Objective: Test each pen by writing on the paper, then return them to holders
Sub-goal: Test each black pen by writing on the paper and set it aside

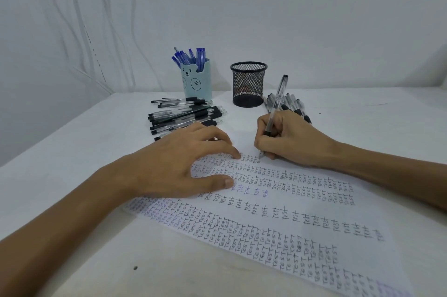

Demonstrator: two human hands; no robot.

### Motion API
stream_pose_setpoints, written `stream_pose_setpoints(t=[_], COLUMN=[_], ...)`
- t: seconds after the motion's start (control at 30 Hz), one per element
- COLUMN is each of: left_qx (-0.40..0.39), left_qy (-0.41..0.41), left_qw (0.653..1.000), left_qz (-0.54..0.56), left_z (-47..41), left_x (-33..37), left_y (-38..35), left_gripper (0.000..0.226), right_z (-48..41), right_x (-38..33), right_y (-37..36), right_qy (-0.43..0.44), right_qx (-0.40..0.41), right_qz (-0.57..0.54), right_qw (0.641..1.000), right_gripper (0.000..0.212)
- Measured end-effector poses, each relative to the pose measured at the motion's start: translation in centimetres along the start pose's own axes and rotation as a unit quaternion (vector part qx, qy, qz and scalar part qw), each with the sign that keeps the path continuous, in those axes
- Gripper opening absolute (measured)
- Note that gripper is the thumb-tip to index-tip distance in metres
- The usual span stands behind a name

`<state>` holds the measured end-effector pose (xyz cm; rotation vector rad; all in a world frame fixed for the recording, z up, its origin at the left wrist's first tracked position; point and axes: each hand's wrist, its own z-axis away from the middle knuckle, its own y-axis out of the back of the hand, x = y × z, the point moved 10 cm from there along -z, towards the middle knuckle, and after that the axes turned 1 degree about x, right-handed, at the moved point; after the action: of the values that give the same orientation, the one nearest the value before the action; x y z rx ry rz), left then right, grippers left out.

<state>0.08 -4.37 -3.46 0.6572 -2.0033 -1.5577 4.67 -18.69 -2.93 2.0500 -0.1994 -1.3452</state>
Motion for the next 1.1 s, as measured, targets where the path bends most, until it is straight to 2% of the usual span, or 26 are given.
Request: stream_pose_setpoints(t=[0.43,0.67,0.83,0.97,1.03,1.1], left_qx=[-0.002,-0.003,-0.001,-0.004,-0.002,0.009], left_qy=[0.004,0.006,0.004,0.004,0.003,0.000], left_qw=[1.000,1.000,1.000,1.000,1.000,1.000], left_qz=[0.007,0.007,0.007,0.006,0.003,0.009], left_z=[0.1,0.1,0.1,0.0,0.1,0.1], left_x=[0.1,0.0,0.0,-0.1,-0.1,-0.1], left_y=[0.0,0.1,0.1,0.0,0.0,0.2], left_gripper=[0.056,0.056,0.055,0.056,0.055,0.050], right_z=[0.0,-0.3,-0.5,-0.3,-0.2,-0.5], right_x=[-0.1,0.1,1.7,1.2,1.1,1.9], right_y=[0.5,0.1,0.6,0.7,0.9,1.1], right_qy=[0.009,-0.006,-0.070,-0.037,-0.029,-0.064], right_qx=[0.029,0.011,0.037,0.033,0.049,0.067], right_qz=[0.023,0.020,-0.119,-0.048,-0.068,-0.133], right_qw=[0.999,1.000,0.990,0.998,0.996,0.987], right_gripper=[0.021,0.021,0.029,0.022,0.025,0.036])
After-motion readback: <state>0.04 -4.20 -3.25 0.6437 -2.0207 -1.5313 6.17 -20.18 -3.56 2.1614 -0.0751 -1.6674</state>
